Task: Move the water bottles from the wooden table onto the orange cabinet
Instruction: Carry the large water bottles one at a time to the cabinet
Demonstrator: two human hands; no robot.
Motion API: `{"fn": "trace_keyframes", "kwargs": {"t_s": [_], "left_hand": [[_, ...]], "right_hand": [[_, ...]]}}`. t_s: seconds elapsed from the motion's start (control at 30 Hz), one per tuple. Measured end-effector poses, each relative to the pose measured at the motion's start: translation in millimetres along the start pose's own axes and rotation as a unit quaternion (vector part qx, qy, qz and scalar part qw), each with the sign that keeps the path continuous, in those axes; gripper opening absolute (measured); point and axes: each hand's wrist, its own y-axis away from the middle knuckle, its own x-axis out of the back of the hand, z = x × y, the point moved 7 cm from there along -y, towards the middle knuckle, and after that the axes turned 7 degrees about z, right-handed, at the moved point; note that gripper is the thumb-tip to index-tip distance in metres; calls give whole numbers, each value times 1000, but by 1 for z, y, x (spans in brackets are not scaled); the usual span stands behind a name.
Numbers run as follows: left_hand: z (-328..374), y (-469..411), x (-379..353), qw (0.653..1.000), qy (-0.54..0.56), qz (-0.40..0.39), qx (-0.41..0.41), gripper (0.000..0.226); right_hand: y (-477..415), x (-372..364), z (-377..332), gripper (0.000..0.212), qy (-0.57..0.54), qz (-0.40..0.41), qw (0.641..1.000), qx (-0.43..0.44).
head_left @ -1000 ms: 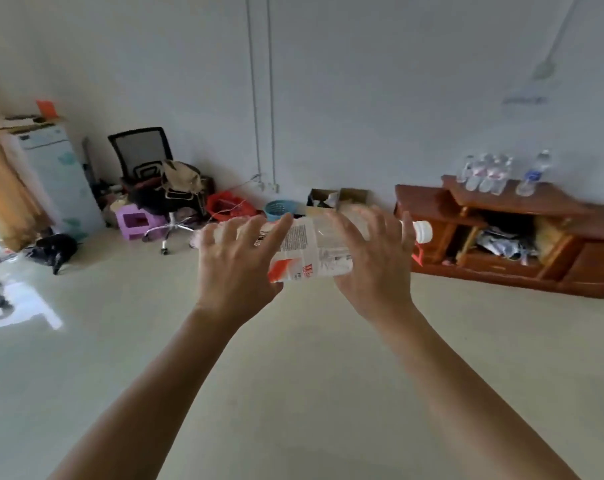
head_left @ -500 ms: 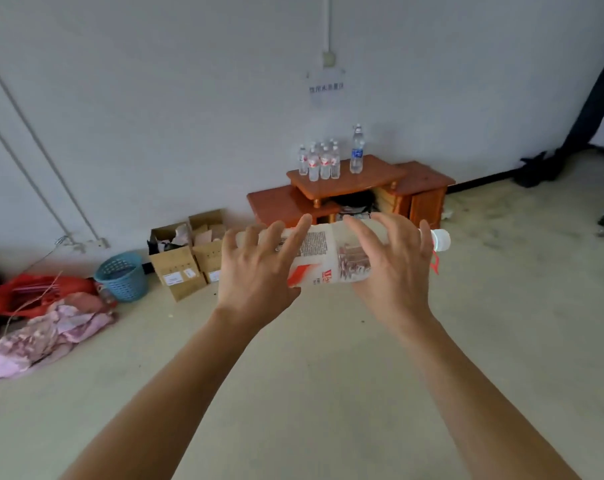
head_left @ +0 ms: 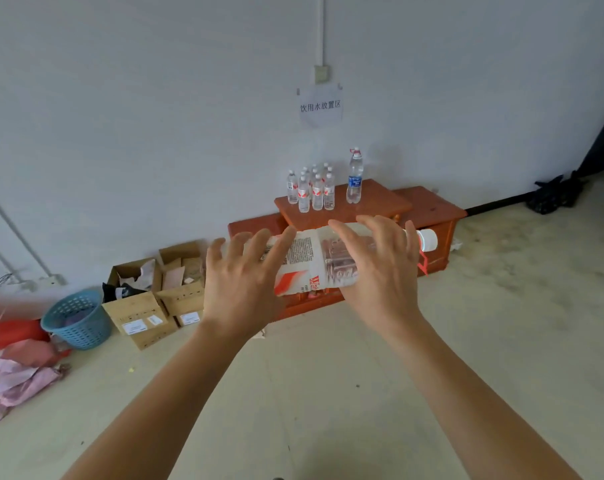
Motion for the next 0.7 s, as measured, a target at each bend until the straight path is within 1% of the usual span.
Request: {"fn": "trace_keyframes", "kwargs": {"t_s": [0.2, 0.33, 0.5, 0.63, 0.7], "left_hand": [[-56, -93, -133, 999, 5, -28, 19, 96], [-71, -172, -203, 1000, 22, -12, 2, 100], [-52, -253, -297, 998, 60, -22, -27, 95], [-27, -310, -373, 995, 82, 5, -61, 87], [-11, -342, -419, 994, 80, 3, -73, 81]], "right_hand": [[-84, -141, 44, 106, 24, -25, 999, 21], [-140, -207, 91, 115, 52, -38, 998, 11], [-175, -268, 171, 107, 78, -20, 997, -15], [-193, -325, 243, 105, 100, -30, 994, -44], [-202, -362, 287, 102, 106, -29, 992, -55]]}}
